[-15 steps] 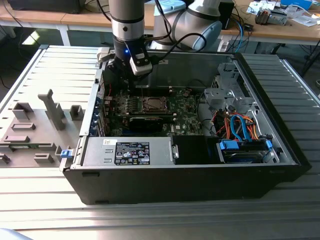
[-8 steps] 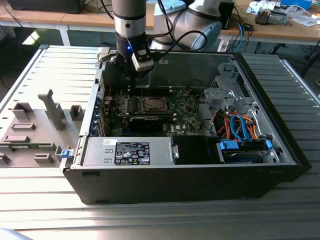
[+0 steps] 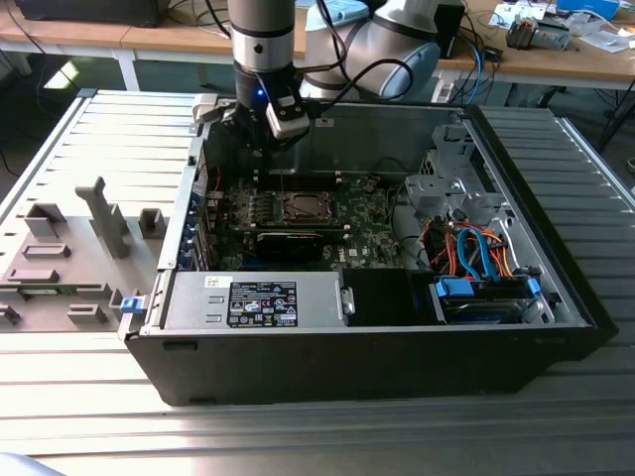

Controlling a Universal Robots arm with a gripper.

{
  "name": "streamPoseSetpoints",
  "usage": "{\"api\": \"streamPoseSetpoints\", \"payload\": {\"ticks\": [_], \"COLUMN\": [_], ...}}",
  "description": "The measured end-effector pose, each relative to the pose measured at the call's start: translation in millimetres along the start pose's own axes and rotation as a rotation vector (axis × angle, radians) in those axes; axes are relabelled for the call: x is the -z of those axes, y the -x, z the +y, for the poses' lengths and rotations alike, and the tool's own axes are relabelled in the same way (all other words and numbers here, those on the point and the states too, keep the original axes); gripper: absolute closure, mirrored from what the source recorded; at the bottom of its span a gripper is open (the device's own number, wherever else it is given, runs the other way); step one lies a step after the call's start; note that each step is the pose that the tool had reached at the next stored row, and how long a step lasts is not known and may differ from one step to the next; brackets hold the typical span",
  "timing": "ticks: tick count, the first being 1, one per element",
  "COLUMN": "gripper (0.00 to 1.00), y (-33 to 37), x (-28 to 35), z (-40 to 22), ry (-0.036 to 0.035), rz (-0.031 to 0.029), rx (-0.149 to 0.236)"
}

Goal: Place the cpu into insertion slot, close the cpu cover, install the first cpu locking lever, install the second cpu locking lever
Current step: 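Install the first cpu locking lever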

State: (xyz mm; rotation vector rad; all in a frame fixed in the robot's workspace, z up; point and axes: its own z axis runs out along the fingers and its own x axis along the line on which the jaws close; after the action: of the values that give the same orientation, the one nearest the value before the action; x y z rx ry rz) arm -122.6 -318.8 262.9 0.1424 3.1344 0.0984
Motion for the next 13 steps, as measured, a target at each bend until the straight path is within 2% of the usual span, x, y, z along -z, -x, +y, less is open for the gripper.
{"api": "streamPoseSetpoints", "payload": {"ticks": [3, 9, 13], "gripper": [0.89, 0.89, 0.89], "y": [8.6, 19.4, 23.5], "x": [-0.4, -0.6, -0.6], "z": [0.9, 1.9, 2.2], "ry": [-0.0030, -0.0035, -0.0036], "rz": [-0.0002, -0.0004, -0.0003], "rx": [0.000, 0.000, 0.000]}}
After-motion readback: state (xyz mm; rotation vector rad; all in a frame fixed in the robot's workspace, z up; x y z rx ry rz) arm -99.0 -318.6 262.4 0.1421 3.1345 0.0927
